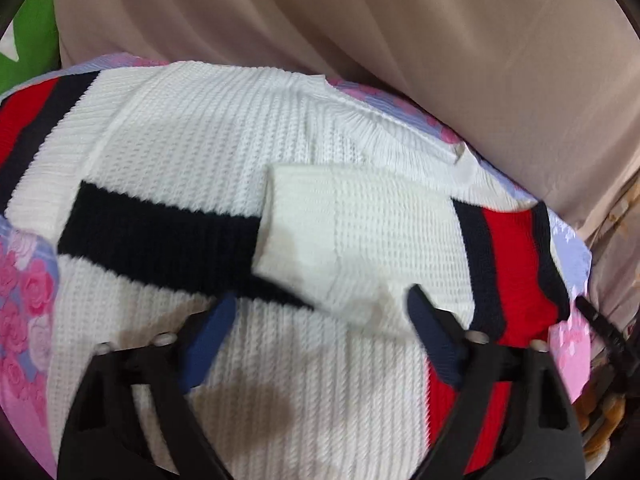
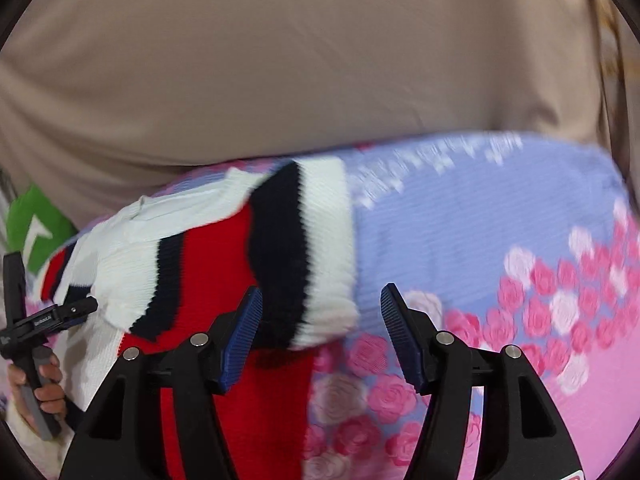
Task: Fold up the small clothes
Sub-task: 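Fold the sleeve across the sweater body with the right gripper while the left gripper pins the body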
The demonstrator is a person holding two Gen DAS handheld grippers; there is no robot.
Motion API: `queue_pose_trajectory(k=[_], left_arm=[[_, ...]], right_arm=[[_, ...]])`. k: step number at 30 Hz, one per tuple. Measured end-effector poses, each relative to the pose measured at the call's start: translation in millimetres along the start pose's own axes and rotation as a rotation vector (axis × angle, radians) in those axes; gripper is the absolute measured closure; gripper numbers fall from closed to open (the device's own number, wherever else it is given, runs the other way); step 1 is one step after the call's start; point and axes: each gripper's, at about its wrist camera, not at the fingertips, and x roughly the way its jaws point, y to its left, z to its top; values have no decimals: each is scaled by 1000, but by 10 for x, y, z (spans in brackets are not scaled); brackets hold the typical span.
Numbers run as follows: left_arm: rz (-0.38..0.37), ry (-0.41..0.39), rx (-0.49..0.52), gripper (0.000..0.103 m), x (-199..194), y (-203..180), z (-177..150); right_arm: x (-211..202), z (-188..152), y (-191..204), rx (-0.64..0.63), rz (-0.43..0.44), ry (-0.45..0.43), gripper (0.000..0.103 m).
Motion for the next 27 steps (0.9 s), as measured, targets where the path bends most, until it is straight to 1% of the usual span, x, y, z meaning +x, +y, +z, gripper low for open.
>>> queue_pose_trajectory(k=[1, 2, 3, 4, 6, 9, 10, 12, 13, 14, 16, 19, 21, 22, 23, 25, 27], left_arm=[[-6, 3, -6, 61, 19, -9, 37], [-29, 18, -10, 93, 44, -23, 87], [-53, 31, -12, 95, 49, -35, 129], [-58, 20, -15, 95, 5, -45, 169], [-53, -49, 13, 96, -199, -75, 277], [-7, -163, 12, 96, -498, 16, 406], [19, -178, 3, 96, -510, 62, 430], [121, -181, 12, 96, -395, 180, 426], [172, -165, 23, 96, -296, 224, 397], [203, -141, 23, 96, -185, 264, 371], [197, -104, 0, 96, -73, 355, 290], [177, -122, -10, 96, -88, 384, 241], [180, -124, -10, 96, -78, 352, 241], [183, -125, -8, 96, -102, 398, 216], [188, -123, -8, 96, -94, 385, 213], [185, -125, -20, 96, -90, 402, 231], [176, -127, -27, 96, -109, 435, 271]], right_arm=[[44, -27, -63, 25, 2, 5, 42], [90, -48, -77, 42, 7, 8, 42], [113, -70, -80, 56, 14, 6, 42], [125, -86, -55, 71, 31, -1, 42], [113, -129, 0, 80, 64, -14, 42], [83, -164, 117, 59, 87, -31, 42], [86, -181, 150, 51, 90, -31, 42], [102, -209, 200, 34, 91, -30, 42], [111, -225, 218, 25, 97, -28, 42], [93, -251, 249, 18, 109, -24, 42], [36, -299, 297, 0, 164, -7, 42], [-8, -369, 383, -16, 250, 30, 42], [42, -390, 438, -9, 297, 66, 42], [93, -389, 458, -2, 317, 83, 42], [154, -385, 471, 7, 327, 96, 42], [248, -374, 475, 39, 312, 109, 42], [392, -353, 406, 118, 330, 127, 42]])
